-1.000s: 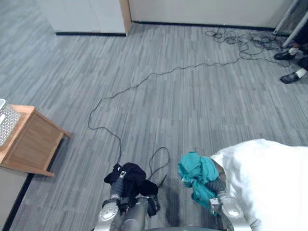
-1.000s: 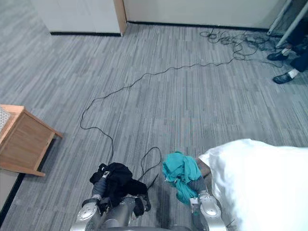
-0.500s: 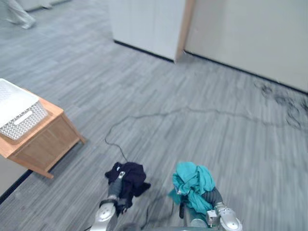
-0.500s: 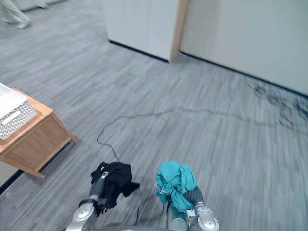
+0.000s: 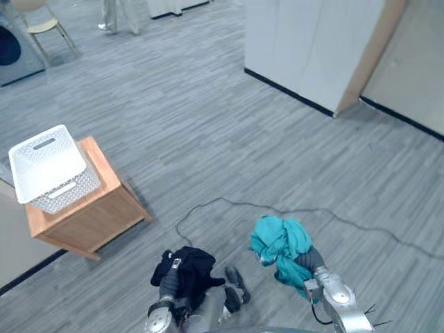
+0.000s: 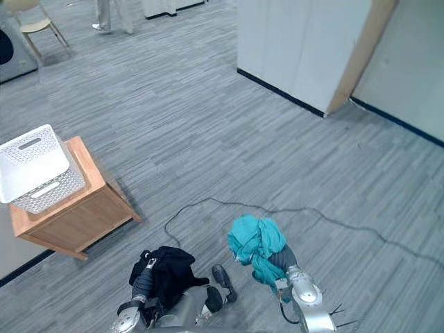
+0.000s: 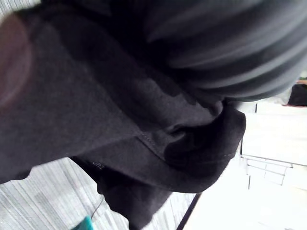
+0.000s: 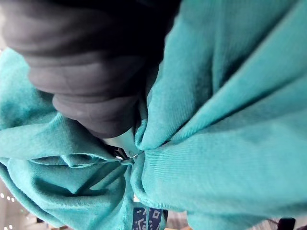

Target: Tidy the bed and pick cloth on bed and put in laundry

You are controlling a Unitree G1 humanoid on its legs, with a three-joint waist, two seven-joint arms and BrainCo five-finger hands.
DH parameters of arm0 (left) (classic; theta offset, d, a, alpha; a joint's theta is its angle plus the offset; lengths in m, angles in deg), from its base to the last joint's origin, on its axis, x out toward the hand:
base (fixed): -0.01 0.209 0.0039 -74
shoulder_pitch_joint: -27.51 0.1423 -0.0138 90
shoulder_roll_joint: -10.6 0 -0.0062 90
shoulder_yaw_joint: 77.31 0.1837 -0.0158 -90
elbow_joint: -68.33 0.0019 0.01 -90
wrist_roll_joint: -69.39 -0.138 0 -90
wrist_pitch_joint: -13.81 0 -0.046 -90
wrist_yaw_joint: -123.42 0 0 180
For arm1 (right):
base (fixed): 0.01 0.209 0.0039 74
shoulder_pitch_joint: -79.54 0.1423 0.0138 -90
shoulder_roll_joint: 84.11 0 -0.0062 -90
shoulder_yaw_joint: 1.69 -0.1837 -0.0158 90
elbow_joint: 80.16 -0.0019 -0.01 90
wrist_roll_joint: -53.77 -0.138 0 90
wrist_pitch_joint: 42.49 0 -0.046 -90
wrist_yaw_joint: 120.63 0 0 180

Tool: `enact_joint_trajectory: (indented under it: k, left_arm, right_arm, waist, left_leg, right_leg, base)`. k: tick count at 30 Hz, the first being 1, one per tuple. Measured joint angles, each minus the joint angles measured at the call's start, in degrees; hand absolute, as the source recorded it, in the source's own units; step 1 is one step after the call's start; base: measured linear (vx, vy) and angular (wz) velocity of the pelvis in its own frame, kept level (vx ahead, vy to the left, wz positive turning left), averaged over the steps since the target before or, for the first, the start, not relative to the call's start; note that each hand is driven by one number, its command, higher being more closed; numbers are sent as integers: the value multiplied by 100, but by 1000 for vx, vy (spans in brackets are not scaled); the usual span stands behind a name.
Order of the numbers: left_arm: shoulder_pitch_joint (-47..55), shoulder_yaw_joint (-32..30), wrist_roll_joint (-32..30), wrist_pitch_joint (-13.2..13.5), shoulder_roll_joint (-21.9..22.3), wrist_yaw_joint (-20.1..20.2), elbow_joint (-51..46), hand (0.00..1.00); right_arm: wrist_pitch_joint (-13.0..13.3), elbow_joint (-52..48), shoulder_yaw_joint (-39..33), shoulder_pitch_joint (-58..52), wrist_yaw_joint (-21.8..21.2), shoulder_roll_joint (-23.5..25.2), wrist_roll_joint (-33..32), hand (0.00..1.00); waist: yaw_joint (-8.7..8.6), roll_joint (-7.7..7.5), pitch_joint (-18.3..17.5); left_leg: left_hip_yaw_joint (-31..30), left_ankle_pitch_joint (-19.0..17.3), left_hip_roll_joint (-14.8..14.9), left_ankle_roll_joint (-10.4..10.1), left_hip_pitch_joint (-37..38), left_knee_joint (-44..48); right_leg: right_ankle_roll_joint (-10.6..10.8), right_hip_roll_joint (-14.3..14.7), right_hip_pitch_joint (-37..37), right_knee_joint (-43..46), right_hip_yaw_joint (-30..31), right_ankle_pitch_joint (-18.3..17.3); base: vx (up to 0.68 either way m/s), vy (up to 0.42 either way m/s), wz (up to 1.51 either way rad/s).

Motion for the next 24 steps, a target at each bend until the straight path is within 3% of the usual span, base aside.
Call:
enact_joint_trajectory:
  k: [1, 2, 3, 5, 6, 7, 8, 9, 10, 11, 12, 13, 14, 15, 16, 17, 18, 19, 21, 23, 24]
  left_arm:
    - [-74, 0, -125, 9, -37, 4, 2, 100]
    - [-184, 8, -262, 9, -143, -19, 17, 100]
    - [-264, 61, -369, 8, -183, -66, 47, 100]
    - [-367, 246, -662, 12, -219, -240, 44, 100]
    - [-408, 378, -745, 19, -247, -261, 39, 100]
    - [-434, 427, -784, 22, -282, -260, 31, 100]
    - [-517, 477, -842, 32, -372, -256, 21, 100]
    - [-586, 502, -852, 26, -513, -254, 24, 100]
    - [-598, 503, -852, 23, -557, -256, 28, 100]
    - [-618, 473, -848, 13, -705, -275, 28, 100]
    - [-611, 418, -845, -4, -814, -338, 28, 100]
    - [-604, 422, -846, -13, -826, -349, 28, 100]
    - [-504, 378, -841, -99, -818, -369, 26, 100]
    - [-367, 355, -833, -138, -773, -374, 29, 100]
    - [-167, 331, -825, -161, -800, -372, 20, 100]
    - [-103, 297, -775, -252, -639, -414, 63, 100]
    - [-28, 292, -716, -254, -523, -452, 61, 100]
    - [114, 260, -708, -254, -286, -477, 67, 100]
    - [108, 203, -709, -236, -222, -456, 64, 100]
    - [166, 77, -683, -128, -235, -451, 18, 100]
    - [175, 63, -653, -63, -216, -456, -33, 100]
  right_arm:
    - [4, 42, -14, -2, 24, -7, -3, 100]
    - [5, 166, -4, 51, 88, 53, -6, 100]
    - [1, 186, -9, 44, 104, 94, -6, 100]
    - [0, 175, -5, -118, 136, 202, -14, 100]
    - [7, 129, -4, -216, 223, 273, -46, 100]
    - [12, 100, -4, -294, 271, 317, -63, 100]
    - [25, 80, -5, -383, 359, 418, -113, 100]
    - [24, 72, -7, -426, 390, 517, -154, 100]
    - [24, 65, -6, -441, 400, 563, -182, 100]
    - [18, 54, -8, -415, 412, 632, -210, 100]
    - [-9, -54, -21, -440, 420, 650, -210, 100]
    - [-15, -79, -23, -449, 418, 648, -211, 100]
    - [-23, -184, -52, -455, 367, 582, -213, 100]
    - [-40, -183, -38, -453, 328, 513, -212, 100]
    - [-50, -164, -6, -391, 324, 482, -213, 100]
    - [-58, -90, -5, -263, 303, 270, -207, 100]
    - [-57, -96, -8, -173, 265, 142, -200, 100]
    - [-51, -111, -6, -28, 149, 66, -129, 100]
    - [-45, -109, -151, 81, 46, 128, 50, 100]
    - [99, -139, -247, 106, -101, 140, 202, 100]
    - [126, -216, -248, 108, -158, 116, 252, 100]
  waist:
    - [-33, -124, -10]
    - [-152, -297, -2]
    - [-204, -322, 24]
    - [-304, -162, 109]
    - [-364, -18, 106]
    - [-444, 33, 83]
    - [-540, 98, 83]
    - [-566, 54, 91]
    - [-546, 5, 81]
    - [-528, -158, 142]
    - [-511, -252, 172]
    - [-514, -258, 168]
    - [-547, -152, 85]
    - [-517, -30, -26]
    - [-511, -66, -94]
    - [-515, 216, -111]
    - [-463, 488, -92]
    - [-270, 760, 30]
    - [-251, 666, 174]
    - [-242, 423, 309]
    - [-237, 382, 305]
  left_leg:
    - [-200, -77, -153, 180, 97, -27]
    - [-518, -213, -364, 200, 271, -13]
    - [-697, -288, -433, 194, 420, -15]
    - [-1330, -509, -455, 79, 1121, -106]
    - [-1743, -613, -372, -60, 1478, -199]
    - [-1938, -665, -309, -141, 1588, -230]
    - [-2341, -740, -234, -264, 1751, -276]
    - [-2625, -788, -214, -347, 1977, -372]
    - [-2752, -833, -217, -417, 2069, -396]
    - [-2896, -958, -234, -628, 2282, -399]
    - [-3001, -1226, -207, -812, 2527, -342]
    - [-3039, -1316, -182, -821, 2567, -319]
    - [-3249, -1845, 74, -876, 2806, -28]
    - [-3281, -1995, 226, -977, 2899, 128]
    - [-3224, -2162, 353, -1282, 2590, 1295]
    - [-2957, -1915, 849, -1513, 1850, 3187]
    - [-2834, -1481, 1243, -1402, 1509, 3974]
    - [-2682, -352, 1804, -1146, 976, 5114]
    - [-2507, -775, 1746, -1100, 594, 5267]
    - [-1915, -1156, 1432, -1274, 347, 4270]
    - [-1531, -1182, 1342, -1339, 210, 3675]
  right_leg:
    - [-34, -280, -515, 1142, 80, 475]
    - [-117, -527, -1031, 2251, 278, 771]
    - [-191, -592, -1217, 2589, 355, 712]
    - [-399, -473, -1711, 2753, 545, 302]
    - [-393, -262, -2027, 2257, 758, 68]
    - [-314, -163, -2212, 1822, 853, 0]
    - [-183, -73, -2499, 668, 1026, 68]
    - [64, -85, -2679, -846, 1200, 516]
    - [141, -112, -2719, -1563, 1302, 812]
    - [332, -196, -2862, -2386, 1595, 1177]
    - [379, -255, -2984, -2578, 1776, 1270]
    - [355, -261, -2993, -2577, 1782, 1286]
    - [50, -166, -2985, -2296, 1740, 1511]
    - [-32, -20, -2980, -2041, 1673, 1514]
    - [-179, 14, -2873, -1509, 1502, 1431]
    - [-327, 226, -2776, -1167, 1405, 1458]
    - [-452, 443, -2628, -1205, 1296, 1324]
    - [-668, 748, -2151, -1469, 1236, 1177]
    - [-750, 635, -1662, -1655, 1121, 1115]
    - [-672, 378, -867, -2093, 775, 1101]
    - [-653, 375, -604, -2342, 594, 1076]
  base:
    - [625, -8, 99]
    - [620, -26, 107]
    - [741, -41, 143]
    - [534, -37, 139]
    - [461, -56, 134]
    - [693, -147, 178]
    - [585, -163, 168]
    - [600, -188, 149]
    - [618, -277, 109]
    - [734, -375, 100]
    - [729, -405, 89]
    - [628, -381, 104]
    - [540, -327, 73]
    - [739, -421, 103]
    - [735, -480, 76]
    - [708, -459, 69]
    - [789, -438, 12]
    - [665, -269, -12]
    - [640, -292, 19]
    - [562, -302, 64]
    - [531, -283, 72]
